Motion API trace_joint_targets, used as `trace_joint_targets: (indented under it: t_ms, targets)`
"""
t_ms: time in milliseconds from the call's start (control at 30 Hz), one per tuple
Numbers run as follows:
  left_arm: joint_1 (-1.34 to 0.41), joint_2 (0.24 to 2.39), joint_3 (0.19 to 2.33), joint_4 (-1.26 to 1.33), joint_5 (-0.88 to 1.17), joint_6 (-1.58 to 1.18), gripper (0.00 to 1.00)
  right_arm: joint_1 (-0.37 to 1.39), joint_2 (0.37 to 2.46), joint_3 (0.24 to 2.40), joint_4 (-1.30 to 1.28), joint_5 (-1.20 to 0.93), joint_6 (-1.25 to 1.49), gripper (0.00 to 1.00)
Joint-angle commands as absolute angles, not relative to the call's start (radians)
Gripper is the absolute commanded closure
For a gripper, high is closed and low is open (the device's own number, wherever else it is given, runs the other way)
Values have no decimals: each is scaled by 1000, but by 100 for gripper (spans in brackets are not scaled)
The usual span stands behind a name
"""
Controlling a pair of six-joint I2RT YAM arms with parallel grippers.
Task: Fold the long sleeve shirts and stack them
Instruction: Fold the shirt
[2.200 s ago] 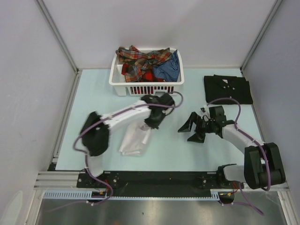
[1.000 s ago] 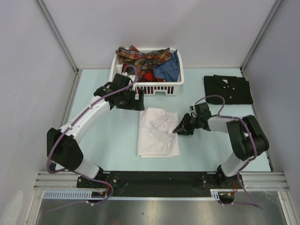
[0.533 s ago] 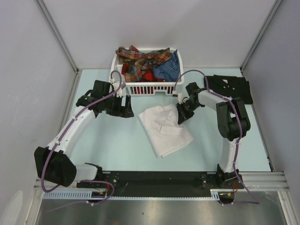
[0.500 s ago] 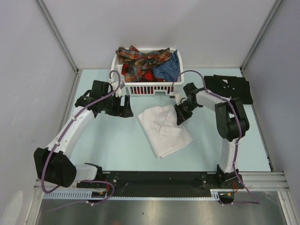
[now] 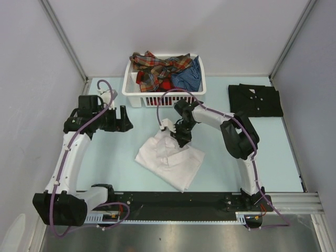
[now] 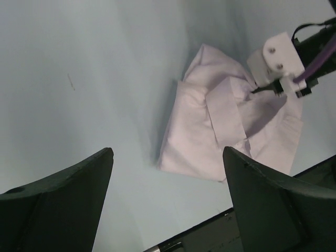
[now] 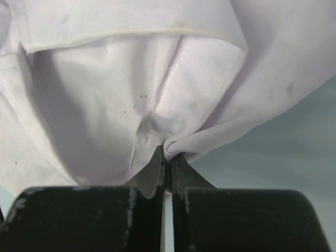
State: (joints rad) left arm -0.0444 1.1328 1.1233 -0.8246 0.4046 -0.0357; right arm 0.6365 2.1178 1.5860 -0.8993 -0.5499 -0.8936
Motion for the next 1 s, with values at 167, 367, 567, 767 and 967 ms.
trace_joint_targets:
  t_ms: [167, 367, 567, 767, 967]
  targets:
    - [106, 1143, 1083, -873, 517, 15, 9, 772, 2104, 1644, -1081, -578, -1488, 100]
    - [137, 1233, 1046, -836, 578, 8, 9, 769, 2197, 1749, -1134, -474, -1729, 100]
    - [138, 1311, 1032, -807, 624, 6, 12, 752, 2203, 1772, -1124, -402, -1830, 100]
    - [138, 1367, 1025, -782, 679, 64, 15, 759, 2148, 1804, -1005, -434, -1607, 75]
    - [95, 1462, 1068, -765, 784, 225, 27, 695, 1999, 1858, -948, -507, -1128, 43]
